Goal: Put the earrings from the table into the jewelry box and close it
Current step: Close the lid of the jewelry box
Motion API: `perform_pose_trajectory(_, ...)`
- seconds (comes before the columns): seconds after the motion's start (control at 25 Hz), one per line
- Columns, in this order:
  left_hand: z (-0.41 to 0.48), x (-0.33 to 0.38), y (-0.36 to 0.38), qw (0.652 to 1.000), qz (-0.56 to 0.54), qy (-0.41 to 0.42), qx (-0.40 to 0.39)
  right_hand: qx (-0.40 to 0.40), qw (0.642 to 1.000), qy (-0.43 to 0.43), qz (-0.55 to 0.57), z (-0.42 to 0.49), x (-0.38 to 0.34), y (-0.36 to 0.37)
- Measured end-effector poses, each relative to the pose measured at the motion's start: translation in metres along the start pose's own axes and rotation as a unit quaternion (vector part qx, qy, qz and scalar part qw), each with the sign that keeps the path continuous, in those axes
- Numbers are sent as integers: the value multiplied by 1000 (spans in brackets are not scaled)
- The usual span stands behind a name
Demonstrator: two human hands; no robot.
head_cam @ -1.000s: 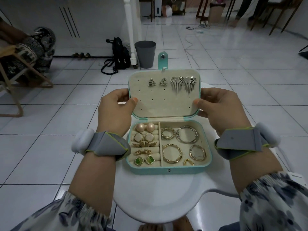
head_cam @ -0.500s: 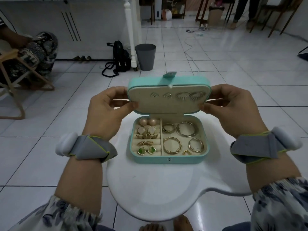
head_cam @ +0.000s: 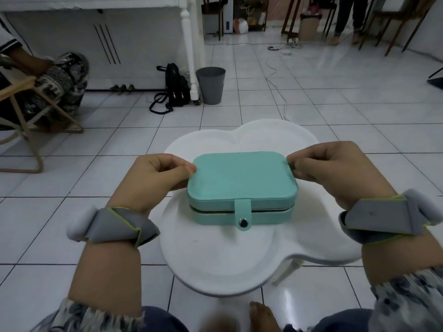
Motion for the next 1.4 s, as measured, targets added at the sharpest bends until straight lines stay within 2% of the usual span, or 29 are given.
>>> perform_pose_trajectory(0.2,-8,1,2,998,53,2,21,3,997,1,-72,-7,-6,5)
perform_pose_trajectory(0.4,-13,-2,7,999,32,-23,29,-8,993,4,-118,-9,-6,7)
perform_pose_trajectory(0.52,-14,-5,10,999,12,-31,20,-27,987,-32,-158,-13,-6,15)
perform_pose_trajectory(0.64,-15,-4,12,1000,6,-30,4,-81,969,-85,-215,-26,-9,34)
perform_pose_trajectory(0.76,-15,-3,13,999,-6,-32,-4,-149,957,-122,-219,-45,-10,51)
perform_pose_trajectory(0.88,-16,-4,13,999,-14,-30,-8,-184,944,-120,-247,-55,-4,59)
perform_pose_trajectory(1.24,-14,-5,12,1000,-4,-19,-16,-148,944,-134,-265,-51,7,64)
perform_pose_trajectory(1.4,-13,-4,11,999,19,-9,-30,-116,946,-174,-248,-51,13,66)
Point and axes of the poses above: each hand's wrist, its own z-axis towards the middle knuckle, its own y-axis out of the palm, x = y × z, the point moved 2 cm from there along z, towards the middle knuckle, and after that the axes turned 8 degrees about z, right-handed, at the moved point
